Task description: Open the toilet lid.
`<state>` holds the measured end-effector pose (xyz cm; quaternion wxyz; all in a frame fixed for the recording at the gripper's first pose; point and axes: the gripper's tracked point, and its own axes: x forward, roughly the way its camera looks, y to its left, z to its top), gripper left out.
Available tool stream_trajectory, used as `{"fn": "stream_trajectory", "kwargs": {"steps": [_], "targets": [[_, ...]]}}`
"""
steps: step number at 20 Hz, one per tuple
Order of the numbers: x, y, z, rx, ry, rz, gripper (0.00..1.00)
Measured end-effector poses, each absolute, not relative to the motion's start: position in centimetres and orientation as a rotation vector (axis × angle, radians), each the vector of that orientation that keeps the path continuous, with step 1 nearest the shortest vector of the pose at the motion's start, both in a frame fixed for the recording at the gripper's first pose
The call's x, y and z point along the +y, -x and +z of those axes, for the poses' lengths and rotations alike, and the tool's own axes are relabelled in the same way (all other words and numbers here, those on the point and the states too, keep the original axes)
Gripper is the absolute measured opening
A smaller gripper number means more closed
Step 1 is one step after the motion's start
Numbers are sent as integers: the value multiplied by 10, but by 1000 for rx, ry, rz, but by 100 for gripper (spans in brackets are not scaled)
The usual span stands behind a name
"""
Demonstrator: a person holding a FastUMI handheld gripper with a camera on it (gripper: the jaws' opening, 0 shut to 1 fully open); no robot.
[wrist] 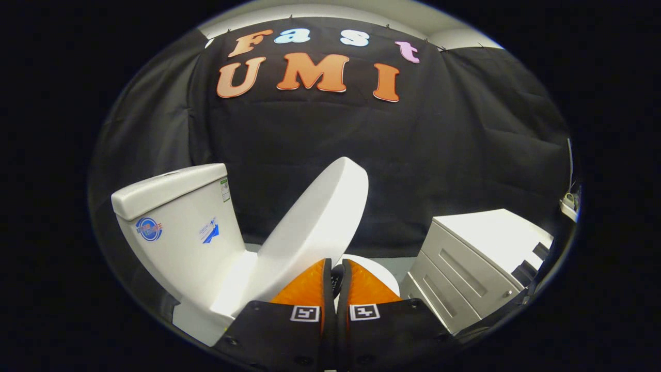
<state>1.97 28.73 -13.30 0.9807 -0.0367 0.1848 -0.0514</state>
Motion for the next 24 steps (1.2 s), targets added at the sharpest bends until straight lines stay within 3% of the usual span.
{"fn": "stream_trajectory", "kwargs": {"steps": [24], "targets": [[453, -26, -79, 213, 477, 20, 8]]}}
